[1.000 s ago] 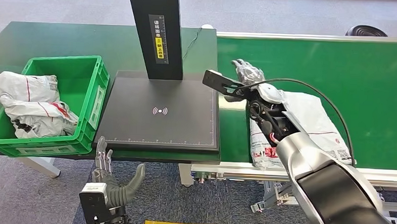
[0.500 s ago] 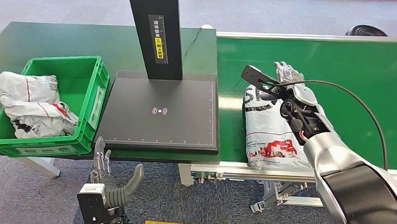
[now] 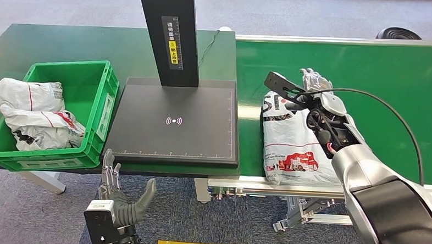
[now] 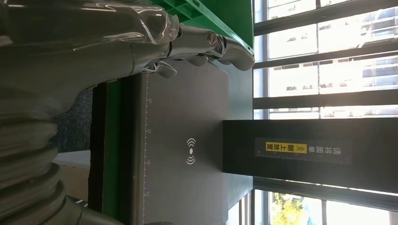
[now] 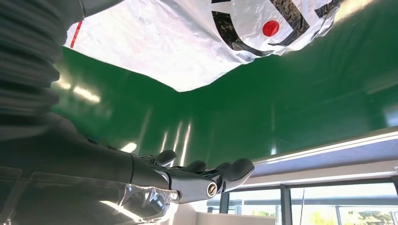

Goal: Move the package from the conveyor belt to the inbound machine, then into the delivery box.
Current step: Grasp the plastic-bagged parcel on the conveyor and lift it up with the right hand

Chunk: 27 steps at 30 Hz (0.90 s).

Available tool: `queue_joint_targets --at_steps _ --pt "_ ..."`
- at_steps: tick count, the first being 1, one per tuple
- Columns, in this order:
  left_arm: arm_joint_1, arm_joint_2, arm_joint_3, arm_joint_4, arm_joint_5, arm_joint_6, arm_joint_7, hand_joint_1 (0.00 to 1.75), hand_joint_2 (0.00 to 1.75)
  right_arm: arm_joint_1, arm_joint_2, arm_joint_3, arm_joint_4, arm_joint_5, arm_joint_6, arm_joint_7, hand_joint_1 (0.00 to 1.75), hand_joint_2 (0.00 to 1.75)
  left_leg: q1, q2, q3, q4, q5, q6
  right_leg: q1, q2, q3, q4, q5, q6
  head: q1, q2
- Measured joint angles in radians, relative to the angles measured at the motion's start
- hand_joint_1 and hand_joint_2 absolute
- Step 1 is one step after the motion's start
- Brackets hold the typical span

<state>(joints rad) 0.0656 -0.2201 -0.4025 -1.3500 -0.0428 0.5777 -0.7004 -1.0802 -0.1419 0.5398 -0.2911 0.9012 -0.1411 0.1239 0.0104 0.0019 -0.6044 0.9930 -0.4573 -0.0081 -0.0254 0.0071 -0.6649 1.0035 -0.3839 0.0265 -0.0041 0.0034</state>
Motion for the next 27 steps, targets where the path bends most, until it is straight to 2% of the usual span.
queue_joint_targets --at_steps 5,9,15,18,27 --pt "0.003 0.0 0.0 -0.017 -0.001 0.021 0.0 0.0 1.75 0.003 -0.019 -0.023 0.003 0.0 -0.006 0.018 0.0 1.75 0.0 -0.001 0.0 0.0 0.0 0.0 0.0 -0.001 0.0 0.0 0.0 0.0 0.0 0.0" --pt "0.003 0.003 0.0 -0.03 0.0 0.021 0.0 0.0 1.75 0.028 -0.071 -0.052 0.005 0.001 -0.031 0.024 0.0 1.75 -0.001 -0.003 -0.001 0.0 0.0 0.0 0.0 -0.004 0.0 0.0 0.0 0.0 0.0 0.0" --pt "0.001 0.006 -0.006 -0.031 0.002 0.009 0.0 0.0 1.75 0.091 -0.143 -0.104 0.005 -0.017 -0.054 -0.014 0.0 1.75 0.0 -0.003 -0.002 0.0 -0.001 0.001 0.0 -0.005 0.0 0.0 0.0 0.001 0.0 0.0" --pt "0.001 0.008 -0.009 -0.031 0.006 0.011 0.0 0.0 1.75 0.142 -0.136 -0.133 0.005 -0.03 -0.059 -0.022 0.0 1.75 0.0 -0.002 -0.001 0.0 -0.001 0.001 0.0 -0.004 0.0 0.0 -0.001 0.001 0.0 0.0" --pt "0.005 0.011 -0.016 -0.031 0.006 0.019 0.0 0.0 1.75 0.298 -0.066 -0.18 0.008 -0.04 -0.099 -0.014 0.0 1.75 0.0 -0.003 -0.001 0.0 0.0 0.001 0.0 -0.005 0.0 0.0 -0.001 0.001 0.0 0.0"
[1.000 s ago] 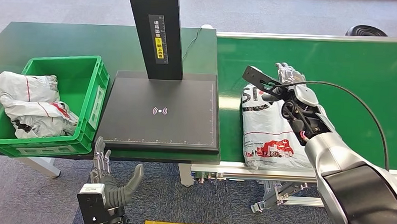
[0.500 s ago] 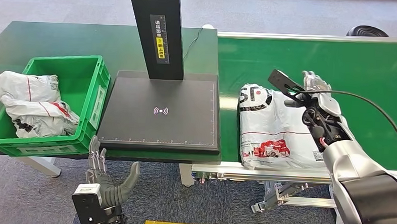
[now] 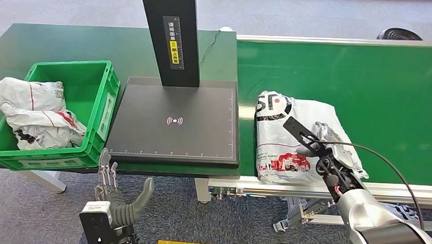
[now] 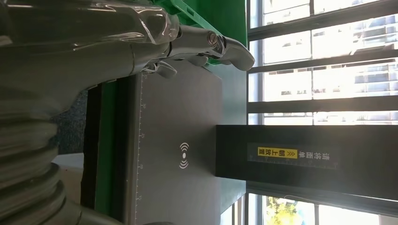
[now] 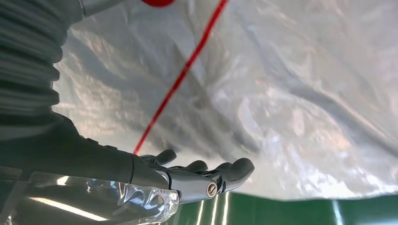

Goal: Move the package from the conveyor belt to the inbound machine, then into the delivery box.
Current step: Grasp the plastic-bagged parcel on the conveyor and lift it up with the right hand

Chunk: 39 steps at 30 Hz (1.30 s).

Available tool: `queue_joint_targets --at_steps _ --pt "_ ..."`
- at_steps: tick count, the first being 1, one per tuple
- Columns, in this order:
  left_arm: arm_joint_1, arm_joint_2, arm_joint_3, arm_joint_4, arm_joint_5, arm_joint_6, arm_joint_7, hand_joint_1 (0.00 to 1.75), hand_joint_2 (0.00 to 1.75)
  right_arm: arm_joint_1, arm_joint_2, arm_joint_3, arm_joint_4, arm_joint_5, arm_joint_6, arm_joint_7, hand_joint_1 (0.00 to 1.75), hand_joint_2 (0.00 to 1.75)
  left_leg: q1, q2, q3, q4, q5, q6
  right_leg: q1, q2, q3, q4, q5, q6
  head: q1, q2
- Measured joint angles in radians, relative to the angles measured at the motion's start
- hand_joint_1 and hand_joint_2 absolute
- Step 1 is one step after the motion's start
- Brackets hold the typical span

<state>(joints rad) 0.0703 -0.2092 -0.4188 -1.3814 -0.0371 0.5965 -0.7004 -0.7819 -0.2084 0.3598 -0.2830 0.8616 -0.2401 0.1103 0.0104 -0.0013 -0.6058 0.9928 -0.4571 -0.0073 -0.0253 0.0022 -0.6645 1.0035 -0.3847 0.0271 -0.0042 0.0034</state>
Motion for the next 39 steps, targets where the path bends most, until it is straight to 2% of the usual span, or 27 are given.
queue_joint_targets --at_steps 15,26,28,29,30,32,33,36,39 --pt "0.0 0.006 -0.008 0.01 -0.01 -0.015 0.0 0.0 1.75 0.101 0.042 -0.068 0.004 0.045 0.023 -0.011 0.0 1.75 0.0 0.0 0.002 0.0 0.0 0.0 0.0 0.0 0.001 0.0 0.0 0.0 0.0 0.0" --pt "0.001 0.005 -0.007 0.01 -0.011 -0.017 0.0 0.0 1.75 0.114 0.071 -0.089 0.004 0.045 0.039 -0.01 0.0 1.75 0.0 0.001 0.005 0.0 -0.001 0.0 0.0 0.0 0.003 0.0 0.0 0.0 0.0 0.0" --pt "0.001 0.005 -0.007 0.01 -0.011 -0.019 0.0 0.0 1.75 0.115 0.073 -0.09 0.004 0.047 0.041 -0.01 0.15 1.75 0.0 0.001 0.005 0.0 -0.001 0.0 0.0 0.0 0.004 0.0 0.0 0.0 0.0 0.0" --pt "0.001 0.005 -0.007 0.01 -0.011 -0.019 0.0 0.0 1.75 0.115 0.074 -0.091 0.004 0.048 0.042 -0.01 0.35 1.75 0.0 0.001 0.005 0.0 -0.001 0.0 0.0 0.0 0.004 0.0 0.0 0.0 0.0 0.0" --pt "0.001 0.005 -0.007 0.01 -0.011 -0.02 0.0 0.0 1.75 0.115 0.075 -0.092 0.005 0.049 0.045 -0.01 0.72 1.75 0.0 0.001 0.005 0.0 -0.001 0.0 0.0 0.0 0.004 0.0 0.0 0.0 0.0 0.0" --pt "0.001 0.005 -0.007 0.01 -0.011 -0.021 0.0 0.0 1.75 0.115 0.076 -0.093 0.005 0.051 0.051 -0.011 1.3 1.75 0.0 0.001 0.006 0.0 -0.001 0.0 0.0 0.0 0.004 0.0 0.0 0.0 0.0 0.0" --pt "0.001 0.005 -0.007 0.01 -0.011 -0.021 0.0 0.0 1.75 0.115 0.077 -0.093 0.005 0.052 0.054 -0.011 1.5 1.75 0.0 0.001 0.006 0.0 -0.001 0.0 0.0 0.0 0.005 0.0 0.0 0.0 0.0 0.0" --pt "0.0 0.005 -0.007 0.01 -0.011 -0.021 0.0 0.0 1.75 0.113 0.077 -0.096 0.004 0.053 0.056 -0.014 1.6 1.75 0.0 0.001 0.007 0.0 -0.001 0.0 0.0 0.0 0.006 0.0 0.0 0.0 0.0 0.0" --pt "0.0 0.005 -0.007 0.01 -0.01 -0.022 0.0 0.0 1.75 0.111 0.077 -0.101 0.004 0.054 0.056 -0.022 1.63 1.75 0.0 0.001 0.008 0.0 -0.001 0.0 0.0 0.0 0.007 0.0 -0.001 0.0 0.0 0.0"
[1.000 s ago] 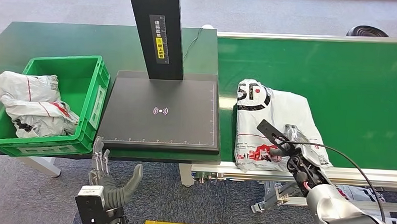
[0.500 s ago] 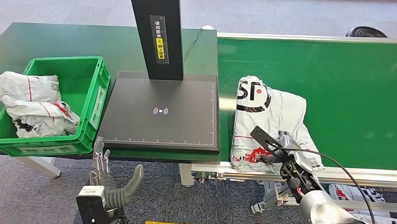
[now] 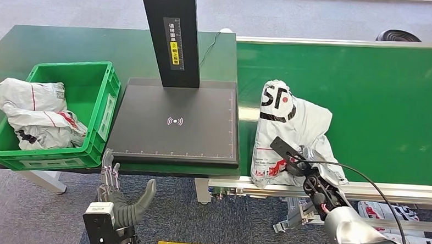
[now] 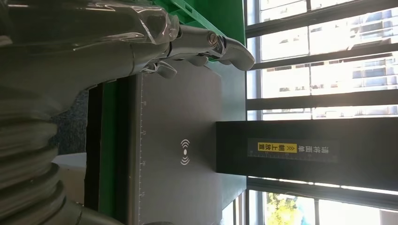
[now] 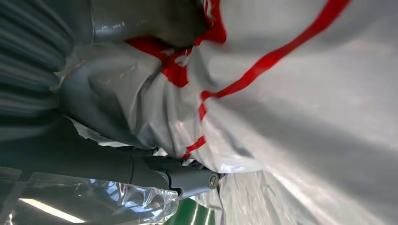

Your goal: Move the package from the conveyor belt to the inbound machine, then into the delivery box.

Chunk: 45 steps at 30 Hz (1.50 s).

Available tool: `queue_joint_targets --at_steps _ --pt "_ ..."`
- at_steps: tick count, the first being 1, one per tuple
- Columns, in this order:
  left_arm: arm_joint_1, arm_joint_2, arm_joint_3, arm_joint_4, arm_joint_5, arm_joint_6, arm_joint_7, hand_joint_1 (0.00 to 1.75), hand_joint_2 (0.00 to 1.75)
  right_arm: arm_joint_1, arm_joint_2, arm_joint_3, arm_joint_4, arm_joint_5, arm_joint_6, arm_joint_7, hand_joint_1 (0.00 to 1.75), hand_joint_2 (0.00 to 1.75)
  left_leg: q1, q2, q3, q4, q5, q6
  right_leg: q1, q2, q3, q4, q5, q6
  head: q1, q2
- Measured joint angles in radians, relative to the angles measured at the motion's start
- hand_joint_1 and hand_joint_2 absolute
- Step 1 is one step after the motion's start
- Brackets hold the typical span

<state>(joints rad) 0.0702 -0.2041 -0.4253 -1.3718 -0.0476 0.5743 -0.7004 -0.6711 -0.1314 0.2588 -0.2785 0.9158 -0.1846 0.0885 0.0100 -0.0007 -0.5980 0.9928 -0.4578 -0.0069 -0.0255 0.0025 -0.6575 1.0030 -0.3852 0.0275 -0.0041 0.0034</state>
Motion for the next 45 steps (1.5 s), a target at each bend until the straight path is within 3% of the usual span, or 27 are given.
queue_joint_targets --at_steps 5,14,27,39,45 --pt "-0.002 0.0 0.0 0.0 0.001 -0.003 0.0 0.0 1.75 -0.003 0.0 -0.01 0.0 0.002 -0.005 -0.011 1.52 1.75 0.0 0.0 0.002 0.0 0.0 0.0 0.0 0.0 0.002 0.0 0.0 0.0 0.0 0.0" --pt "-0.005 0.0 -0.001 0.001 0.006 -0.002 0.0 0.0 1.75 0.002 0.004 -0.031 0.0 0.001 -0.069 -0.059 1.73 1.75 0.0 0.0 0.002 0.0 0.0 0.0 0.0 0.0 0.002 0.0 0.0 0.0 0.0 0.0" --pt "-0.005 -0.003 -0.001 0.001 0.008 0.014 0.0 0.0 1.75 -0.006 0.017 -0.212 -0.027 -0.179 -0.262 -0.345 1.75 1.75 0.0 0.0 -0.002 0.0 0.0 0.0 0.0 0.0 0.0 0.0 0.0 0.0 0.0 0.0" --pt "-0.007 -0.003 0.0 0.005 0.005 0.027 0.0 0.0 1.75 -0.076 0.032 -0.299 -0.088 -0.27 -0.177 -0.524 1.75 1.75 0.0 0.0 -0.004 0.0 0.0 0.0 0.0 0.0 -0.002 0.0 0.0 0.0 0.0 0.0" --pt "-0.007 -0.003 0.0 0.005 0.008 0.033 0.0 0.0 1.75 -0.109 0.048 -0.313 -0.108 -0.28 -0.166 -0.54 1.75 1.75 0.0 -0.001 -0.004 0.0 0.001 0.0 0.0 -0.001 -0.002 0.0 0.0 0.0 0.0 0.0"
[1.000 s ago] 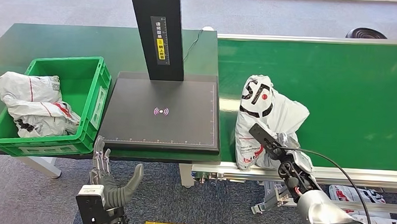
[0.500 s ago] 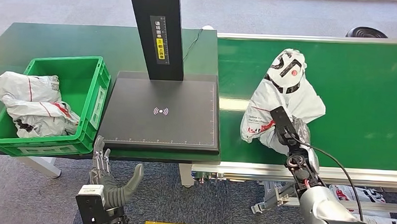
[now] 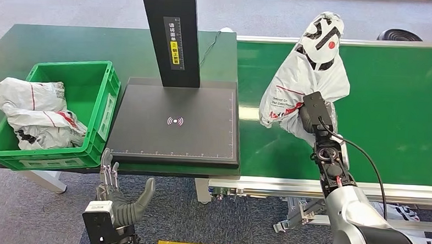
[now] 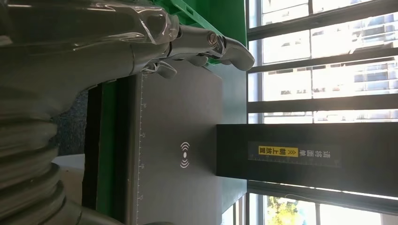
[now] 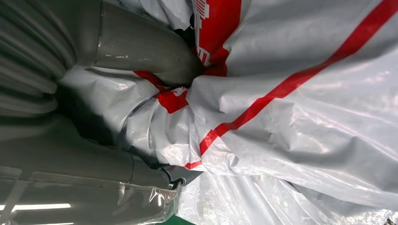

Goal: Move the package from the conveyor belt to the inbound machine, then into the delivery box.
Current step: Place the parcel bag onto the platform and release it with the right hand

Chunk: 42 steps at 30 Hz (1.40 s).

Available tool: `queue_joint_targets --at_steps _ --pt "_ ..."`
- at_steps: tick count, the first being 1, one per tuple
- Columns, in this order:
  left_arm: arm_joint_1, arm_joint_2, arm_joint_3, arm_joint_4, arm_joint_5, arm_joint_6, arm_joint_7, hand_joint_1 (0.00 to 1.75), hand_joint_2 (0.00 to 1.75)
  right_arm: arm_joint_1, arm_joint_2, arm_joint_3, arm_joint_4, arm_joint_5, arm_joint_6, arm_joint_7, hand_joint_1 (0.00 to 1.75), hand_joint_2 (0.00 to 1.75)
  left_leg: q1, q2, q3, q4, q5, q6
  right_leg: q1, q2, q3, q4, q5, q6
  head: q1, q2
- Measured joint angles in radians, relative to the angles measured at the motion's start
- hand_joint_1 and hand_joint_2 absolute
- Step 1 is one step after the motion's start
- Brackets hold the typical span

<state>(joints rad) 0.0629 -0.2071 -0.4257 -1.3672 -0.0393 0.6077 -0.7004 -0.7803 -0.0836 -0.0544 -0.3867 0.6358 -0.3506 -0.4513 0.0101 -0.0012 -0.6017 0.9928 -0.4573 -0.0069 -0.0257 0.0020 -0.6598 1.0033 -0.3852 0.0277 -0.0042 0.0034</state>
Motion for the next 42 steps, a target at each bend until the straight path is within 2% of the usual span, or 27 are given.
queue_joint_targets --at_steps 5,9,12,17,26,32,42 --pt "0.0 0.0 0.0 0.0 0.0 0.004 0.0 0.0 1.75 -0.002 0.006 -0.004 -0.007 -0.007 0.003 -0.013 1.75 1.75 0.0 0.0 -0.001 0.0 0.0 0.0 0.0 0.0 0.0 0.0 0.0 0.0 0.0 0.0" --pt "0.0 0.001 -0.001 0.0 0.006 0.018 0.0 0.0 1.75 -0.014 0.016 -0.005 -0.023 -0.035 0.038 -0.077 1.75 1.75 0.0 0.0 -0.001 0.0 0.0 0.0 0.0 0.0 -0.001 0.0 0.0 0.0 0.0 0.0" --pt "0.0 0.001 -0.003 0.0 0.012 0.02 0.0 0.0 1.75 -0.031 0.031 -0.001 -0.046 -0.048 0.075 -0.114 1.75 1.75 0.0 0.0 -0.001 0.0 0.0 0.0 0.0 0.0 -0.001 0.0 0.0 0.0 0.0 0.0" --pt "-0.001 0.002 -0.006 0.0 0.012 0.011 0.0 0.0 1.75 -0.037 0.064 0.041 -0.089 -0.033 0.093 -0.121 1.75 1.75 0.0 0.001 -0.001 0.0 0.0 0.0 0.0 0.0 -0.001 0.0 0.0 0.0 0.0 0.0" --pt "-0.014 0.003 -0.011 0.003 0.01 -0.014 0.0 0.0 1.75 -0.064 0.146 0.153 -0.107 -0.024 0.107 -0.098 1.75 1.75 0.0 0.001 -0.001 0.0 0.0 0.0 0.0 0.0 -0.001 0.0 0.0 0.0 0.0 0.0" --pt "-0.021 0.003 -0.016 0.011 0.01 -0.023 0.0 0.0 1.75 -0.097 0.209 0.228 -0.098 0.001 0.097 -0.041 1.75 1.75 0.0 0.001 -0.001 0.0 0.001 0.0 0.0 0.001 -0.002 0.0 0.0 0.0 0.0 0.0" --pt "-0.022 0.003 -0.017 0.011 0.011 -0.024 0.0 0.0 1.75 -0.126 0.247 0.277 -0.073 0.018 0.093 0.006 1.75 1.75 0.0 0.001 -0.002 0.0 0.0 0.0 0.0 0.001 -0.002 0.0 0.0 0.0 0.0 0.0"
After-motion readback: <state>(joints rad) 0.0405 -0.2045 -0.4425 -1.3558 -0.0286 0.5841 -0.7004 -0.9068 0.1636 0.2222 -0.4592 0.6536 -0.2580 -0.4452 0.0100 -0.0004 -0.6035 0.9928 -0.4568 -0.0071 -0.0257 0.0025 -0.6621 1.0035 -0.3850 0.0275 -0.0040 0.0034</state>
